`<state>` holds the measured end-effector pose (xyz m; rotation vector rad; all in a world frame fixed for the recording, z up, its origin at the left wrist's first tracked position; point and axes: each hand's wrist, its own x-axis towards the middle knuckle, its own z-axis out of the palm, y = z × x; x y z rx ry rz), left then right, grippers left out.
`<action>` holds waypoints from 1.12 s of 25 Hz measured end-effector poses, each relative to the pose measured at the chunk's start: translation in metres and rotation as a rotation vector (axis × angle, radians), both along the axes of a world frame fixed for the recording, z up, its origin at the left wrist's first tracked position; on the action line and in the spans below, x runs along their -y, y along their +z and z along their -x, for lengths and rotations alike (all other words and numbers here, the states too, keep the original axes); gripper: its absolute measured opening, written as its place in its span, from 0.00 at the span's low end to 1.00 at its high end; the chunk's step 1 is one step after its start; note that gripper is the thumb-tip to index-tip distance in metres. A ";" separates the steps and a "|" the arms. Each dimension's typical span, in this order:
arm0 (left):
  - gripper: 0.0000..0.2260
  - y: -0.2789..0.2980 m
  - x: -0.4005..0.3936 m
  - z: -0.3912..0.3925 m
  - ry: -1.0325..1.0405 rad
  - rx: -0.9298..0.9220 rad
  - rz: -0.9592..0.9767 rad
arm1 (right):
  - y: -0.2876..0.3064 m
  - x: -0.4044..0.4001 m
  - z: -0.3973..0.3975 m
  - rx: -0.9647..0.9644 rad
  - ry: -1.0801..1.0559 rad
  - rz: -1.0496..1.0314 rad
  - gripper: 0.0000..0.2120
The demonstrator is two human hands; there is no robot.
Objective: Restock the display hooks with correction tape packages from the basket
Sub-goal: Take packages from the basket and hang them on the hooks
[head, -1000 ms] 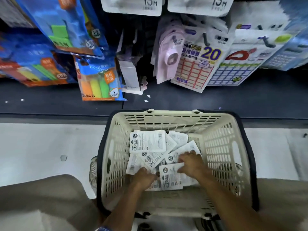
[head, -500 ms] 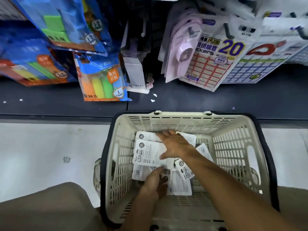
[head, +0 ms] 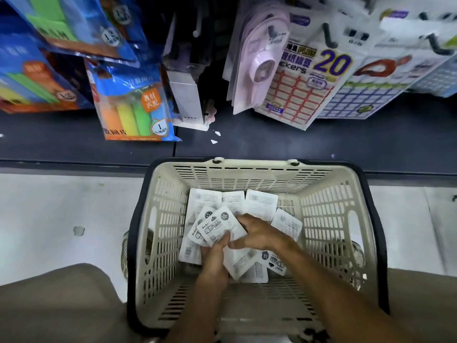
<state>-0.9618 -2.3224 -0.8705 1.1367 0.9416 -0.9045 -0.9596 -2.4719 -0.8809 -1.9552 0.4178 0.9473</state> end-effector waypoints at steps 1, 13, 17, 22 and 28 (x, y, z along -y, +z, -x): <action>0.22 0.001 -0.001 0.000 -0.008 0.024 -0.025 | 0.001 0.000 0.003 -0.026 -0.124 -0.078 0.38; 0.19 -0.013 -0.007 -0.009 -0.105 0.171 -0.363 | -0.017 0.032 0.010 -0.045 -0.724 0.171 0.39; 0.19 -0.018 -0.014 -0.009 -0.118 0.158 -0.344 | -0.013 0.031 -0.005 -0.085 -1.002 -0.084 0.24; 0.20 -0.021 -0.018 -0.013 -0.170 0.221 -0.353 | 0.010 0.050 0.003 -0.029 -0.810 -0.064 0.10; 0.17 -0.018 -0.025 -0.019 -0.230 0.214 -0.318 | 0.040 0.087 0.029 0.081 -1.014 -0.715 0.08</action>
